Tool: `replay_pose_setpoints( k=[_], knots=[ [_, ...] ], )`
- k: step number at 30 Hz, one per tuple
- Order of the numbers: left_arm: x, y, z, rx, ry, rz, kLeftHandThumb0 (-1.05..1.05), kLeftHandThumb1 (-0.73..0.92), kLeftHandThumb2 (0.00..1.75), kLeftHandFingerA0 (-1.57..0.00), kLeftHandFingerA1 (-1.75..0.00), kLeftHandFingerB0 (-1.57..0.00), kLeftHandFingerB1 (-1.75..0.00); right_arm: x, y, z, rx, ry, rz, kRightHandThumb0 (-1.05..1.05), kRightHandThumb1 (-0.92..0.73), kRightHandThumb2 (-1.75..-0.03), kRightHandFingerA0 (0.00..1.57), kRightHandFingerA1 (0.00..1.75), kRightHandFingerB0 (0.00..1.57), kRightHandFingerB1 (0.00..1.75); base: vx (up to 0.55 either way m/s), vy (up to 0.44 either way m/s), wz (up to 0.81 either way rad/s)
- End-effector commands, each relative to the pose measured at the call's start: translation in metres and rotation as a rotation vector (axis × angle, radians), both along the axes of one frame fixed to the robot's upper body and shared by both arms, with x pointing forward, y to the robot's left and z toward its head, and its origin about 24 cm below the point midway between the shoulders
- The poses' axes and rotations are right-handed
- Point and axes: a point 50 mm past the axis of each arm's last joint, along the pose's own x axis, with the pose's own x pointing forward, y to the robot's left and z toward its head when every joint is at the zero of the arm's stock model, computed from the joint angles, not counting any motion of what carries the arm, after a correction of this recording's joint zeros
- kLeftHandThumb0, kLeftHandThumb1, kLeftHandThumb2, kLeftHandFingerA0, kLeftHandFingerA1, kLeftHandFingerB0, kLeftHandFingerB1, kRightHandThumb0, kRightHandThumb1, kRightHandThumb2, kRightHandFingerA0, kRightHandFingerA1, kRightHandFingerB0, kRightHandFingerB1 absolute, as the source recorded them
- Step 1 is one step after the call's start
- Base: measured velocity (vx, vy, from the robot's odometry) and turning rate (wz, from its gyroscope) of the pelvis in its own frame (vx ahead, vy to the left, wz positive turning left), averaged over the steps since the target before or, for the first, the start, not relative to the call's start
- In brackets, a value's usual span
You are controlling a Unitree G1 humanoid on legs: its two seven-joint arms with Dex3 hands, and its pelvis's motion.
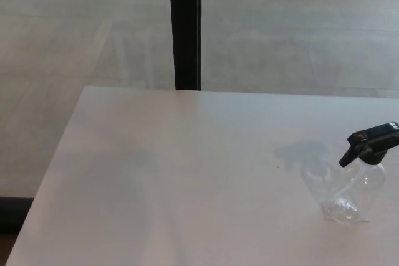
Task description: The robot uses its right hand to grab and lift the lid of the spray bottle kept in the middle of the desk and places the lid on the right side of the bottle
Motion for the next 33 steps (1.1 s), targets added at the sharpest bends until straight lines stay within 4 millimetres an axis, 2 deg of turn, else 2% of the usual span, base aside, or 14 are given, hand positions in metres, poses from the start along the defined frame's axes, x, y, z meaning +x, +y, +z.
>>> replay_pose_setpoints(
  k=[1, 2, 3, 4, 5, 6, 8, 9, 10, 11, 12, 21, 27, 33],
  knots=[
    [-0.002, 0.005, 0.004, 0.026, -0.008, 0.027, -0.59, 0.67, 0.60, -0.67, -0.57, -0.56, -0.45, 0.036, 0.077, 0.073, -0.332, -0.038, 0.354, -0.77, -0.53, -0.87, 0.22, 0.49, 0.07, 0.39, 0.00, 0.000, 0.00],
    [-0.002, 0.004, 0.004, 0.024, -0.005, 0.019, -0.58, 0.68, 0.61, -0.66, -0.55, -0.54, -0.45, 0.044, 0.096, 0.077, -0.435, 0.015, 0.438, -0.78, -0.52, -0.89, 0.18, 0.48, 0.07, 0.39, 0.00, 0.000, 0.00],
    [-0.002, 0.004, 0.004, 0.021, -0.010, 0.022, -0.58, 0.68, 0.60, -0.65, -0.55, -0.53, -0.45, 0.050, 0.108, 0.075, -0.415, 0.019, 0.526, -0.76, -0.50, -0.84, 0.15, 0.45, 0.08, 0.40, 0.00, 0.000, 0.00],
    [-0.003, 0.004, 0.004, 0.016, -0.016, 0.024, -0.60, 0.68, 0.61, -0.65, -0.59, -0.53, -0.46, 0.053, 0.117, 0.075, -0.477, 0.058, 0.555, -0.74, -0.66, -0.60, 0.20, 0.35, 0.12, 0.29, 0.00, 0.000, 0.00],
    [-0.003, 0.004, 0.004, 0.016, -0.015, 0.018, -0.59, 0.69, 0.60, -0.65, -0.58, -0.53, -0.46, 0.055, 0.124, 0.075, -0.522, 0.086, 0.577, -0.76, -0.52, -0.86, 0.13, 0.45, 0.05, 0.37, 0.00, 0.000, 0.00],
    [-0.004, 0.004, 0.003, 0.016, -0.007, 0.013, -0.58, 0.69, 0.61, -0.64, -0.59, -0.53, -0.45, 0.060, 0.143, 0.071, -0.608, 0.156, 0.674, -0.71, -0.48, -0.87, 0.04, 0.40, 0.04, 0.32, 0.00, 0.000, 0.00],
    [-0.004, 0.004, 0.003, 0.015, -0.003, 0.017, -0.58, 0.68, 0.60, -0.63, -0.56, -0.52, -0.44, 0.065, 0.156, 0.066, -0.672, 0.223, 0.737, -0.76, -0.48, -0.85, 0.04, 0.44, 0.03, 0.33, 0.00, 0.000, 0.00],
    [-0.004, 0.004, 0.003, 0.018, -0.008, 0.016, -0.59, 0.68, 0.60, -0.65, -0.58, -0.54, -0.46, 0.067, 0.163, 0.063, -0.699, 0.281, 0.757, -0.38, -0.31, -0.93, 0.00, 0.51, 0.00, 0.49, 0.00, 0.000, 0.00],
    [-0.004, 0.004, 0.003, 0.020, -0.008, 0.022, -0.59, 0.67, 0.60, -0.66, -0.58, -0.54, -0.45, 0.069, 0.169, 0.060, -0.744, 0.325, 0.776, -0.38, -0.31, -0.93, 0.01, 0.51, 0.00, 0.49, 0.00, 0.000, 0.00],
    [-0.004, 0.004, 0.003, 0.021, -0.008, 0.026, -0.58, 0.67, 0.60, -0.66, -0.59, -0.55, -0.46, 0.073, 0.171, 0.054, -0.763, 0.340, 0.792, -0.37, -0.30, -0.92, 0.03, 0.51, 0.00, 0.48, 0.00, 0.000, 0.00],
    [-0.004, 0.004, 0.003, 0.020, -0.011, 0.026, -0.58, 0.67, 0.60, -0.65, -0.57, -0.54, -0.46, 0.076, 0.173, 0.046, -0.769, 0.364, 0.812, -0.71, -0.59, -0.59, 0.18, 0.34, 0.19, 0.27, 0.00, 0.000, 0.00],
    [-0.002, 0.007, 0.006, 0.024, -0.008, 0.007, -0.58, 0.69, 0.61, -0.64, -0.59, -0.54, -0.46, 0.073, 0.196, 0.014, -0.824, 0.505, 0.925, -0.65, -0.60, -0.58, 0.25, 0.44, 0.25, 0.28, 0.00, 0.000, 0.00],
    [-0.002, 0.007, 0.006, 0.023, -0.008, 0.015, -0.56, 0.69, 0.61, -0.64, -0.56, -0.52, -0.45, 0.071, 0.201, -0.004, -0.866, 0.577, 0.982, -0.66, -0.63, -0.59, 0.43, 0.46, 0.31, 0.32, 0.00, 0.000, 0.00],
    [-0.004, 0.006, 0.006, 0.028, -0.002, -0.006, -0.58, 0.70, 0.61, -0.63, -0.58, -0.51, -0.44, 0.068, 0.206, -0.010, -0.940, 0.658, 1.012, -0.79, -0.70, -0.61, 0.36, 0.49, 0.32, 0.31, 0.00, 0.000, 0.00]
  ],
)
